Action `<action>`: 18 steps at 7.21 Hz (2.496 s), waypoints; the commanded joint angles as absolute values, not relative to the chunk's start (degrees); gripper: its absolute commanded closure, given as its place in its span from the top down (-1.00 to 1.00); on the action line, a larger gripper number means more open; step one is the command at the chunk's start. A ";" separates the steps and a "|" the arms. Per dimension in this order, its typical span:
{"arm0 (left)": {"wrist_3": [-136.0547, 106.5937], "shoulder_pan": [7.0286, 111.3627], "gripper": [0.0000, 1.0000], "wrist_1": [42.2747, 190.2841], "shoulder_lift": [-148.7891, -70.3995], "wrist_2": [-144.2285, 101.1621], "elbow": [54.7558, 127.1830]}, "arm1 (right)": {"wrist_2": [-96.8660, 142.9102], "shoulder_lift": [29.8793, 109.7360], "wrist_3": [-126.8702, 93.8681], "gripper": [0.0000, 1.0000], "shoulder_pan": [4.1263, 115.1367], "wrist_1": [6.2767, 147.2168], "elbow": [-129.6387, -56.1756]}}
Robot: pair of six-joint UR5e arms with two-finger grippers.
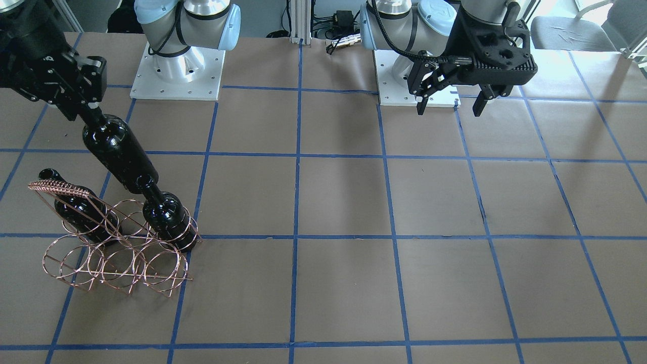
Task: Place wine into wine basket
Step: 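Tilt the bottle and lower it into the empty rack slot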
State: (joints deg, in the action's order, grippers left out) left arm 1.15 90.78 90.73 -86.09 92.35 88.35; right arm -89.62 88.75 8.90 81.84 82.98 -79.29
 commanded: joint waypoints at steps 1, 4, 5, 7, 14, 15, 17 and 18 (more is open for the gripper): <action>1.14 90.79 1.00 90.70 -86.04 92.37 88.33 | -89.39 85.88 9.32 -0.99 79.99 87.09 -78.75; 1.14 90.79 1.00 90.70 -86.04 92.46 88.33 | -88.50 84.73 9.23 -1.00 78.13 87.71 -78.84; 1.14 90.79 1.00 90.70 -86.04 92.46 88.42 | -88.77 84.38 9.14 -1.00 78.13 87.80 -78.92; 1.14 90.79 1.00 90.70 -86.04 92.37 88.42 | -89.73 82.80 9.31 -1.00 78.13 88.06 -78.93; 1.05 90.88 1.00 90.70 -86.13 92.20 88.42 | -89.56 81.48 9.40 -1.00 78.13 89.82 -80.76; 1.05 90.88 1.00 90.70 -86.13 92.20 88.42 | -89.47 81.39 9.40 -1.00 78.13 91.13 -81.47; 1.05 90.79 1.00 90.70 -86.13 92.20 88.42 | -89.12 79.64 9.40 -1.00 78.13 93.15 -81.65; 1.05 90.79 1.00 90.70 -86.13 92.20 88.42 | -89.03 79.11 9.40 -1.00 78.13 93.34 -81.74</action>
State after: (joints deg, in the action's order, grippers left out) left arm 1.06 90.80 90.70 -86.13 92.20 88.42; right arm -89.16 79.87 9.40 78.14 92.72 -81.62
